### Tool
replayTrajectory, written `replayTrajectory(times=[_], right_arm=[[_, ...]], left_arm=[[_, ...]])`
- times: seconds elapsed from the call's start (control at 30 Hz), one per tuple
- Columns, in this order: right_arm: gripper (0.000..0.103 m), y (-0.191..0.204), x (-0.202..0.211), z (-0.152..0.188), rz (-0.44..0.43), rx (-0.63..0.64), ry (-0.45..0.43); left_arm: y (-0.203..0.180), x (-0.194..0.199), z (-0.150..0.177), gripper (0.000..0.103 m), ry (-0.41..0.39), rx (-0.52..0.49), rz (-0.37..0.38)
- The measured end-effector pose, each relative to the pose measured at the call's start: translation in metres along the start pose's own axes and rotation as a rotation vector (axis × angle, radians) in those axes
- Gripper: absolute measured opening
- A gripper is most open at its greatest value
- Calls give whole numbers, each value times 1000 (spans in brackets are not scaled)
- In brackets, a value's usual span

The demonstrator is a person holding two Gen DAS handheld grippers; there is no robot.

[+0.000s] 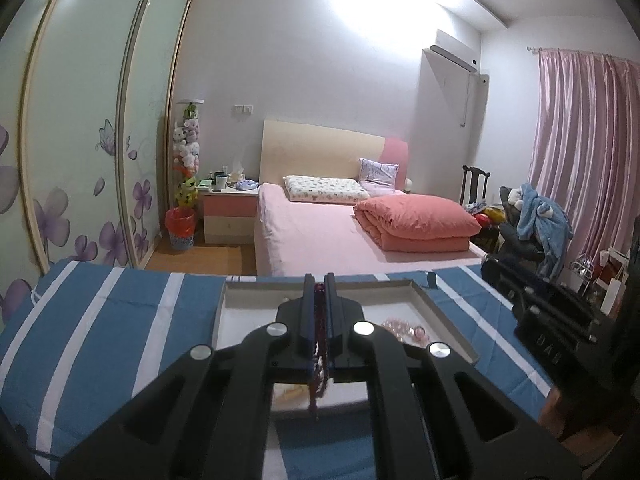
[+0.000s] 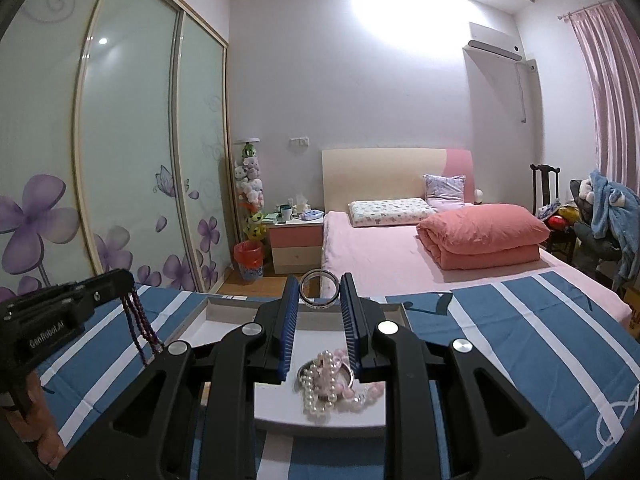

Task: Organize jewelry
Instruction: 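Carry the ring and garnet bracelet over the grey tray, then open both tools to drop the ring and bracelet into the tray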

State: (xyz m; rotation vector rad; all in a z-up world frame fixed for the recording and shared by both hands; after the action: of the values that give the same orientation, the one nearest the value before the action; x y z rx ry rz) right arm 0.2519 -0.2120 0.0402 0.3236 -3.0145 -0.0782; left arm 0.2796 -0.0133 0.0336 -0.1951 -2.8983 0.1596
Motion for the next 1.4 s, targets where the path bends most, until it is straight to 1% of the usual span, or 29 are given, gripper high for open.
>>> replayTrajectory(times=[0.17,0.5,0.87,0.9,0.93,0.97,1.0,1.03,1.07,1.4], right_arm=[[23,2,-10,1,-5,4,2],[22,1,-40,13,0,-8,39],[23,7,-58,20,-7,-14,76],[27,8,-57,20,-5,-14,78],[34,9,-57,21,-5,-13,80],[50,9,-58,19,-6,-12,82],[55,10,-56,18,-6,-13,72],[55,10,-56,17,-6,-11,64],[55,11,-55,17,-7,-6,61],[55,10,-52,14,-3,-15,62]], left_arm=[[3,-14,-5,5,-3,9,-11],[11,-47,7,5,47,16,-23],[12,-62,13,6,68,17,-18],[12,-64,14,6,72,16,-17],[12,-65,14,7,72,16,-21],[13,-66,14,9,70,16,-25],[13,-67,15,14,70,17,-26],[13,-68,15,21,71,19,-28],[14,-68,15,23,69,21,-32],[22,-62,13,23,60,32,-50]])
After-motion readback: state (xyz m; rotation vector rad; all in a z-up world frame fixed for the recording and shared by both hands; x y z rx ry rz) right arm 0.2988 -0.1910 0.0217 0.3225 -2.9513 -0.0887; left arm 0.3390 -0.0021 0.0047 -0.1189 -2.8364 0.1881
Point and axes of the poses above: each gripper's, at about its wrist camera, not at the fingertips, and x roughly against the way its jaws point, y to its left, z to its underside, the point moved 4 cm from there along -x, roughly the way its jaws point, and after that the axes turned 8 degrees about -y, right-handed, at the moved point
